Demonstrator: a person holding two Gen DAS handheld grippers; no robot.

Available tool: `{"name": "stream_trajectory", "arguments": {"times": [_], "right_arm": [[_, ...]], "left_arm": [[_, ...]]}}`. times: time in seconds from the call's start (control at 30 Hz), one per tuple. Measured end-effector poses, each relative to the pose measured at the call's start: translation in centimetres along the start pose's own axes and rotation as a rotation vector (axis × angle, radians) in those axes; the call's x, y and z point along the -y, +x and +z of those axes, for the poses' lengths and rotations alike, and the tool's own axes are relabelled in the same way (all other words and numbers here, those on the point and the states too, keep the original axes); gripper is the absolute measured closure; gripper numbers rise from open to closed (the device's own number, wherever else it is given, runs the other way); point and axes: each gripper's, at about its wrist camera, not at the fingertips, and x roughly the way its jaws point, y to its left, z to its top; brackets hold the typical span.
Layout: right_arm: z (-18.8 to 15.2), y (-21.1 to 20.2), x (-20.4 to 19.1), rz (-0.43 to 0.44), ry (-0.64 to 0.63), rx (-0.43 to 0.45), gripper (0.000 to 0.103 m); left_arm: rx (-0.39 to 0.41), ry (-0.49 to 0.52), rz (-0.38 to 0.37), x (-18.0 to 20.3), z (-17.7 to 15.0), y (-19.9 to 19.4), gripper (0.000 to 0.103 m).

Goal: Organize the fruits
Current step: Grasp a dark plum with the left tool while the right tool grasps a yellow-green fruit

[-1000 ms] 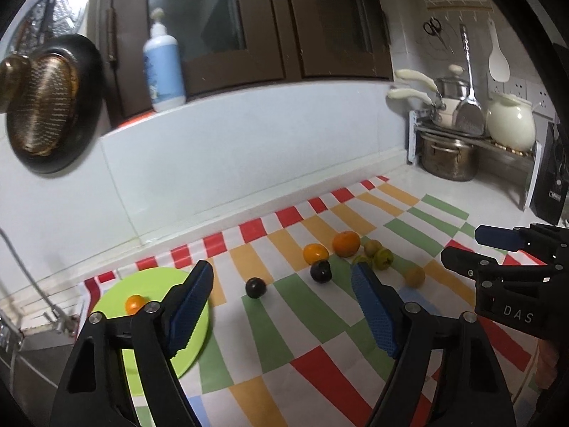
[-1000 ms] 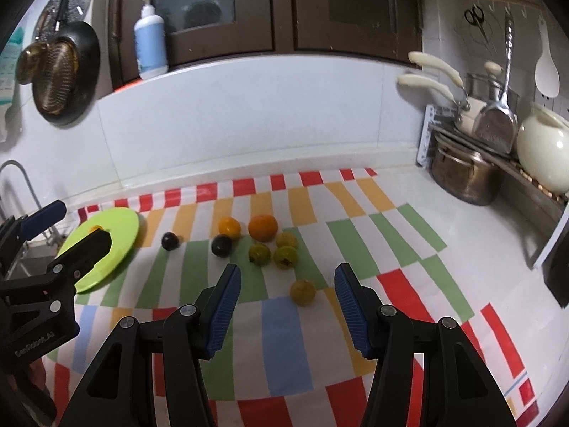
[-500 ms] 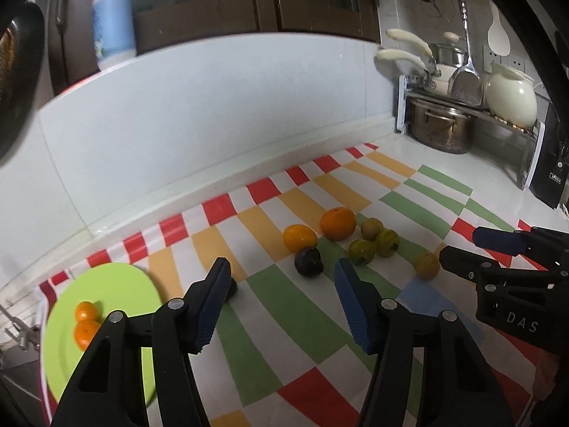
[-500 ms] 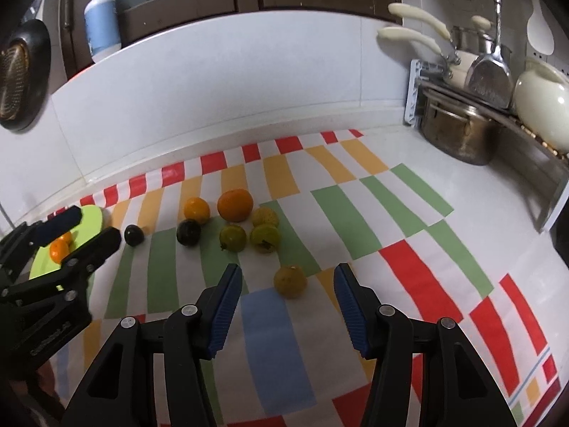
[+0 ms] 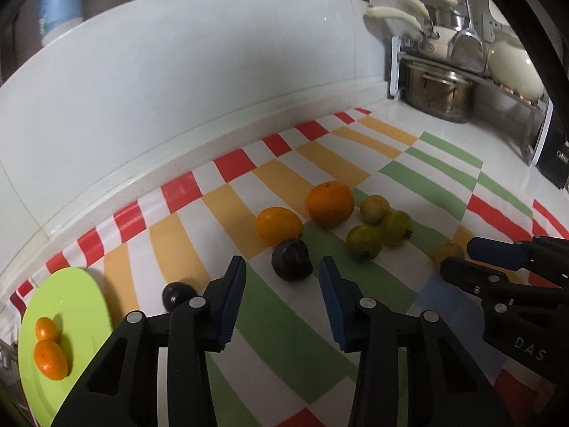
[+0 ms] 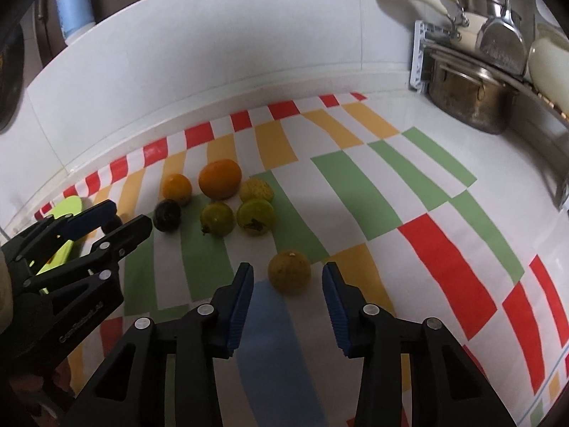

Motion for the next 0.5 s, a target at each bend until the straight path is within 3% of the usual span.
{"name": "stream_trajectory", "arguments": {"times": [0.2,0.5], "right_arm": [[0.4,0.6,-0.1,0.003,-0.008,-0.003,0.075],[1.2,0.7,-0.2,0.026,-0.008,0.016,0.075]], "left_arm": [[-0.029,-0.004,-0.017,0.1,0.3,1.5,0.066],[-0.064,-0.019,-0.033,0.3,0.5,2.7,0.074]]}}
